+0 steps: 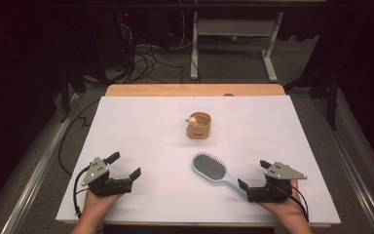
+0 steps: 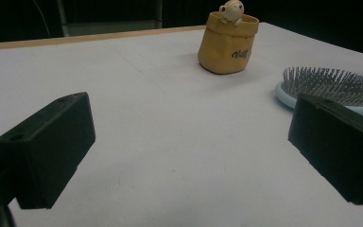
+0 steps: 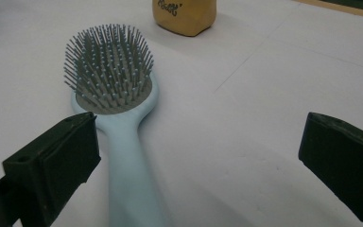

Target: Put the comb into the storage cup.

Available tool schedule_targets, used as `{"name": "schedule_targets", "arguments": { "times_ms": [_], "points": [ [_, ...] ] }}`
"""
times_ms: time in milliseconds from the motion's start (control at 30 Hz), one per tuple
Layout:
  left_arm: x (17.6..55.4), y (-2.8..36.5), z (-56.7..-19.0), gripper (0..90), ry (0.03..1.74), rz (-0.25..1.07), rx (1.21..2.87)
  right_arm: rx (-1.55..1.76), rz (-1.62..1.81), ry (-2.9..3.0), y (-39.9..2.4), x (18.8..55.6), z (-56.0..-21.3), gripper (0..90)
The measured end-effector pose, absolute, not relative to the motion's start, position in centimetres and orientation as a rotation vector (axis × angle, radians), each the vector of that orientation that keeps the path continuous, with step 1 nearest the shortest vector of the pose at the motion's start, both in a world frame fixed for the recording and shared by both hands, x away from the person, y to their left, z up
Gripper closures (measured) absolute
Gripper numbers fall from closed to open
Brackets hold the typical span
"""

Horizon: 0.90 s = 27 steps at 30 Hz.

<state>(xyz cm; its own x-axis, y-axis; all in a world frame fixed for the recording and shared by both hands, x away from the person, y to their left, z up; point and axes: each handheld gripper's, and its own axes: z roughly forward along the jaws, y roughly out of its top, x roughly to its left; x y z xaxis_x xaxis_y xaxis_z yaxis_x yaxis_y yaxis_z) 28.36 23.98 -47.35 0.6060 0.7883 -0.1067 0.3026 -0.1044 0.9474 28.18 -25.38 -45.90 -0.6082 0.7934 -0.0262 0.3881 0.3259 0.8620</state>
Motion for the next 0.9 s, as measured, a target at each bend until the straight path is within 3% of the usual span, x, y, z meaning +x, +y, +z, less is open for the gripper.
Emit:
{"name": "schedule_targets", "arguments": {
  "times_ms": [900],
  "points": [
    [28.4, 24.2, -46.9, 1.1, 0.899, 0.566, 1.677, 0.992, 1.153, 2.324, -21.3, 30.0, -44.1, 0.3]
  ]
}}
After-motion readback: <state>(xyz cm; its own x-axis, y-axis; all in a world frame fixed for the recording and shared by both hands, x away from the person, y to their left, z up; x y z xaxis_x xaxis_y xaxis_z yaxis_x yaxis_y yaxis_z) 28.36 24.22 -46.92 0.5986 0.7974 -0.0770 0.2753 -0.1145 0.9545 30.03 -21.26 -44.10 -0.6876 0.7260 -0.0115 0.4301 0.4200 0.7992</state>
